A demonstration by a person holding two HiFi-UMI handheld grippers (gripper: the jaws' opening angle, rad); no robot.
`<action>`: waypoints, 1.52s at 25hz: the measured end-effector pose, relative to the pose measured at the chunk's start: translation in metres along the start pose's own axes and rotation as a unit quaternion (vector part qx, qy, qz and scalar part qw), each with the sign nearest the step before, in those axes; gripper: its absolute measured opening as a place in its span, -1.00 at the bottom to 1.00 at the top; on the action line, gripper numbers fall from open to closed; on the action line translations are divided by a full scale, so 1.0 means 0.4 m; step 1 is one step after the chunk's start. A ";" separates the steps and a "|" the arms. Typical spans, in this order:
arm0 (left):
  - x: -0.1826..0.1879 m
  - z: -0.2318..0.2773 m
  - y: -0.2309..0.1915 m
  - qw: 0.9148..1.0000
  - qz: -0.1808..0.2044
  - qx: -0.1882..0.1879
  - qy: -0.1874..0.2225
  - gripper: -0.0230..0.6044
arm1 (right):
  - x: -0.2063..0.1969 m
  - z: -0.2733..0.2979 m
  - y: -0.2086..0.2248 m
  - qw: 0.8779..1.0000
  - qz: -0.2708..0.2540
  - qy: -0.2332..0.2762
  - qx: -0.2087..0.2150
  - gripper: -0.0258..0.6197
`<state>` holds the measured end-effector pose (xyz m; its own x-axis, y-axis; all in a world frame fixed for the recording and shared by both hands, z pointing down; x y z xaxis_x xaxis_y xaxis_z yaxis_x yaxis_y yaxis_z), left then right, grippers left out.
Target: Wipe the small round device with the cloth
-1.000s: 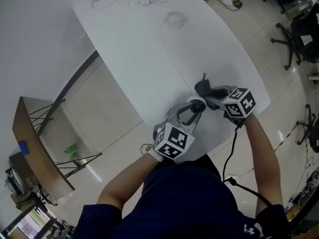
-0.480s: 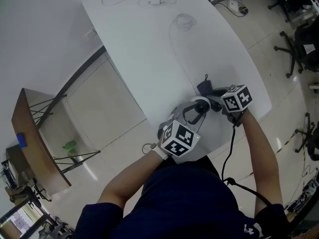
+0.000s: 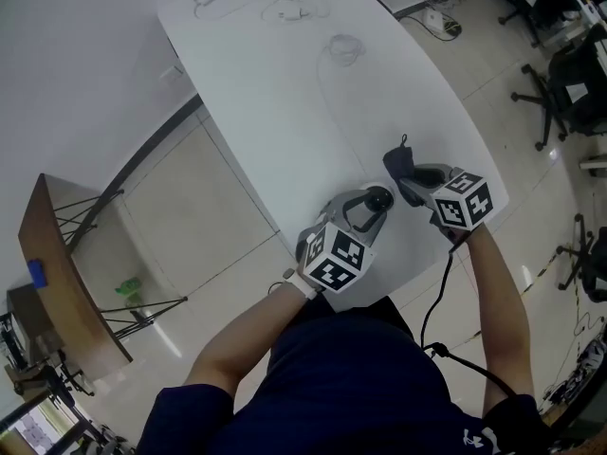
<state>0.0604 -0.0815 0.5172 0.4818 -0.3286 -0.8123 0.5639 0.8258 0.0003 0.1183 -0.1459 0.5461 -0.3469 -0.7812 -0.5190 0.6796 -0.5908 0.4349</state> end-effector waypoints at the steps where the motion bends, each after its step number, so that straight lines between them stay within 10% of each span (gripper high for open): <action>1: 0.001 0.001 0.000 1.000 0.001 0.000 -0.001 -0.41 | 0.019 -0.024 -0.023 1.000 -0.028 0.012 -0.004 -0.64; 6: -0.008 0.012 0.009 1.000 0.009 -0.009 -0.014 -0.42 | 0.088 -0.097 -0.187 0.980 -0.195 0.045 0.011 -0.64; 13: -0.007 0.017 0.025 1.000 0.014 -0.008 -0.020 -0.43 | 0.042 -0.053 -0.238 0.937 -0.348 -0.037 -0.010 -0.64; 26: -0.007 0.021 0.032 1.000 -0.001 0.001 -0.014 -0.44 | 0.081 0.025 -0.114 0.980 -0.145 -0.065 0.122 -0.64; 38: -0.021 0.030 0.012 0.999 -0.035 0.008 -0.017 -0.39 | 0.004 0.184 -0.019 0.963 -0.121 -0.185 0.154 -0.64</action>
<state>0.0670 -0.0803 0.5310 0.4635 -0.4006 -0.7904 0.6078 0.7928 -0.0455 0.0652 -0.1576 0.5962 -0.7162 -0.5975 -0.3608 0.3446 -0.7522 0.5616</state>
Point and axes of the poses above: the fingertips, and each gripper's own axes: z forward along the fingers, y to its right, x out of its top, the point moved 1 cm from there along -z, backward along the fingers, and after that the axes turned 10 degrees about z, right-handed, at the moved point
